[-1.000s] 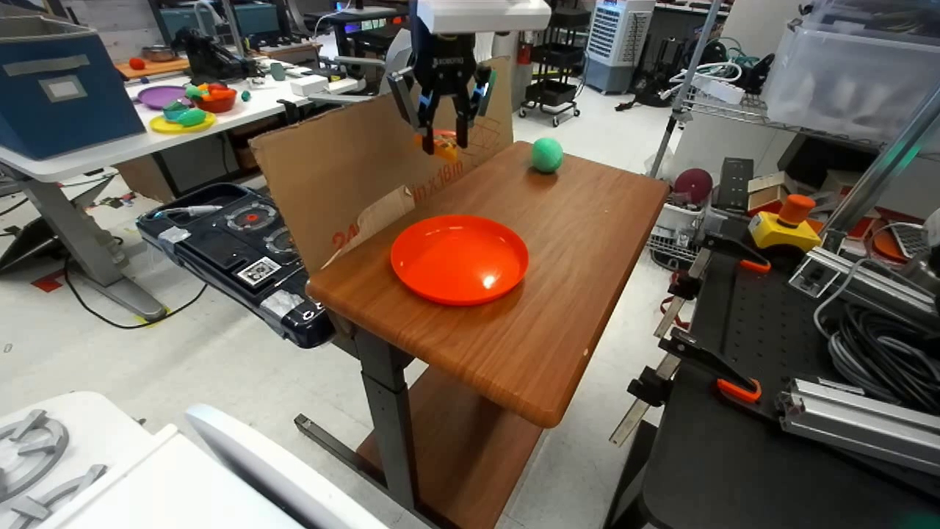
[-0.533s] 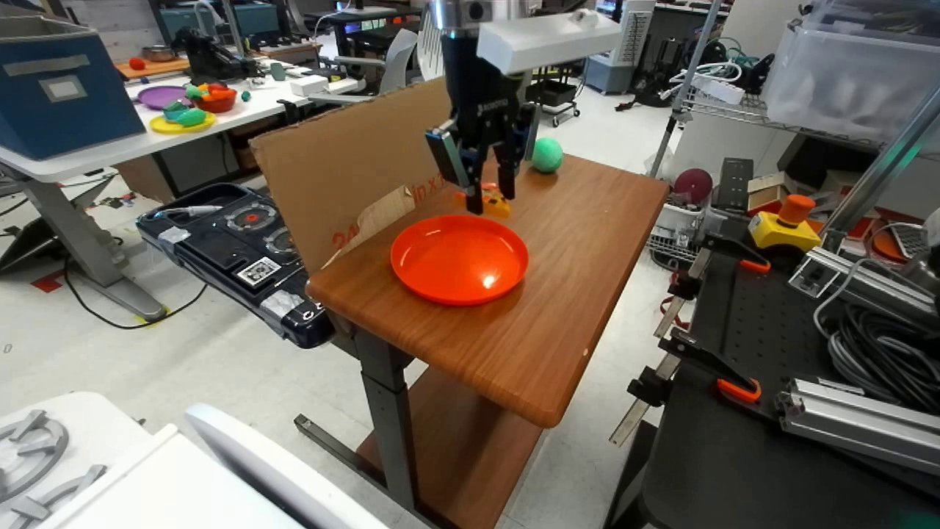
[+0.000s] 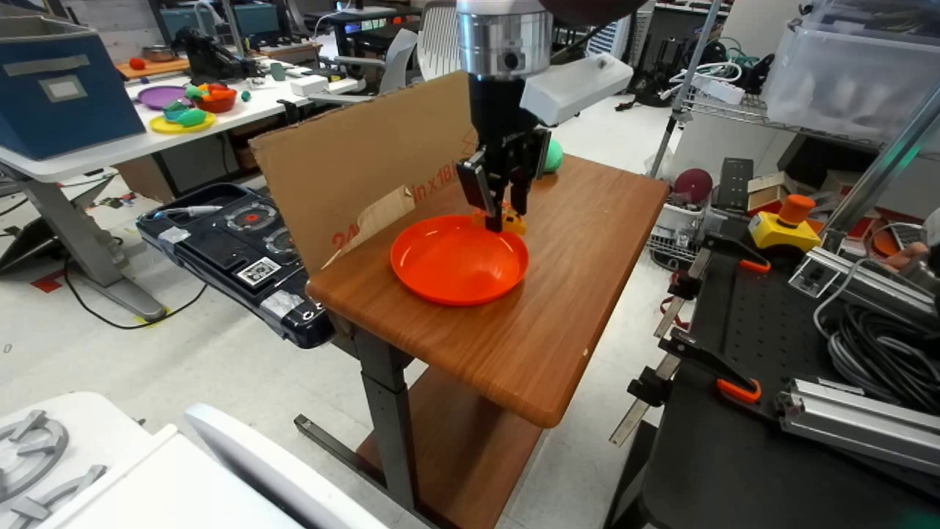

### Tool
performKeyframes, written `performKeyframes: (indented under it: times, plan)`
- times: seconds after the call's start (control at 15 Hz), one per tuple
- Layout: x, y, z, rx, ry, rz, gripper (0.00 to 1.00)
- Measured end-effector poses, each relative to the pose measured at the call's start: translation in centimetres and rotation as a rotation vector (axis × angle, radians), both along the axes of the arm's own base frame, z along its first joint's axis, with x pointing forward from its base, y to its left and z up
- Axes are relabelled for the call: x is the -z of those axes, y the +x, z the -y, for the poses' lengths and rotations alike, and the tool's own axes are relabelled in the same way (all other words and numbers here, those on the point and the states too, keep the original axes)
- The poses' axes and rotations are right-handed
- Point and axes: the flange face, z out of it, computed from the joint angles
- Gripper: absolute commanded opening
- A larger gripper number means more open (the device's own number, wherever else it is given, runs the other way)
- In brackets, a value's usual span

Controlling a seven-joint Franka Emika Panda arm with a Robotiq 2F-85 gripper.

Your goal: Put the orange object on the orange plate

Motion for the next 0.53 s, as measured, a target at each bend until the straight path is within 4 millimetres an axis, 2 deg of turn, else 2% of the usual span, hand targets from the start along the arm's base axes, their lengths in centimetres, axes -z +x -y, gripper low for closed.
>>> performKeyframes:
  times: [0.27,0.53]
  plan:
    - [1.0,1.1,1.0,0.005,-0.012,0.000,0.25]
    - [3.0,1.9,1.5,0.005,-0.029,-0.013,0.25]
